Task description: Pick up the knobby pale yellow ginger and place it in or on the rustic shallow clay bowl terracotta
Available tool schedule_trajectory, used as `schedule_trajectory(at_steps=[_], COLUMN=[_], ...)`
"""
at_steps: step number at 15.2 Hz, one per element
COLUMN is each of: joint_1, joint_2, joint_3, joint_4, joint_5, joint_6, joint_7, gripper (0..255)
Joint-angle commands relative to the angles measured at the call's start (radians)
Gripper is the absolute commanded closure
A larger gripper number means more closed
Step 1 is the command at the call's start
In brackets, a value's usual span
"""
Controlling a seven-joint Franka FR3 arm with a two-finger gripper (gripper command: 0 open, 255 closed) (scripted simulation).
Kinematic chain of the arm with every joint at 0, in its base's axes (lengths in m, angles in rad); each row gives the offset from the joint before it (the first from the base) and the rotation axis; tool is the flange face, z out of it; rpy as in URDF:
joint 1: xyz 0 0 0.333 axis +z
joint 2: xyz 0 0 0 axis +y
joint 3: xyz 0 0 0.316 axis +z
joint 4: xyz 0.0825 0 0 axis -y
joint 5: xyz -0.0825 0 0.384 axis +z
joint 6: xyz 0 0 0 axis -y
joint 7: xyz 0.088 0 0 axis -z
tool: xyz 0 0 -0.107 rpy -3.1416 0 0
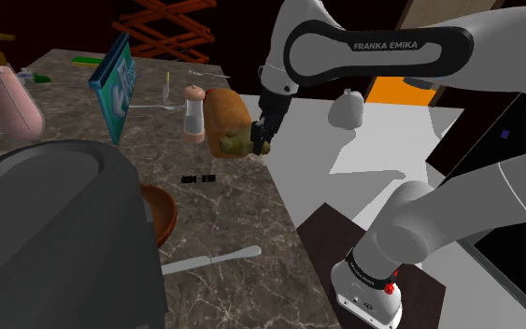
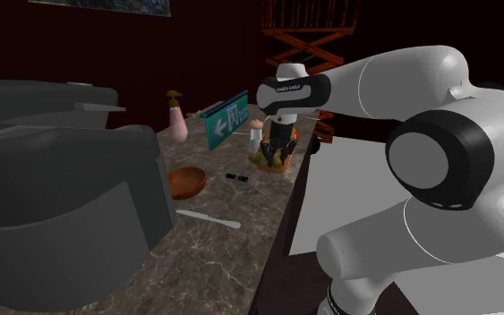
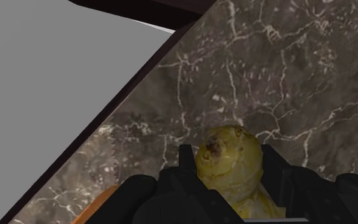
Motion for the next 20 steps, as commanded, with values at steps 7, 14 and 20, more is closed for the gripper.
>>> schedule_trajectory(at_steps=[7, 14, 20], joint_1=[-0.003, 0.02, 0.059], joint_2=[-0.007, 0.019, 0.094], joint_3=[-0.008, 0.047, 0.166], joint_4=[0.102, 0.181, 0.259], joint_5=[-0.008, 0.012, 0.04], joint_6=[-0.108, -0.151, -0.133], joint_7=[0.009, 0.087, 0.237], gripper=[255, 255, 255])
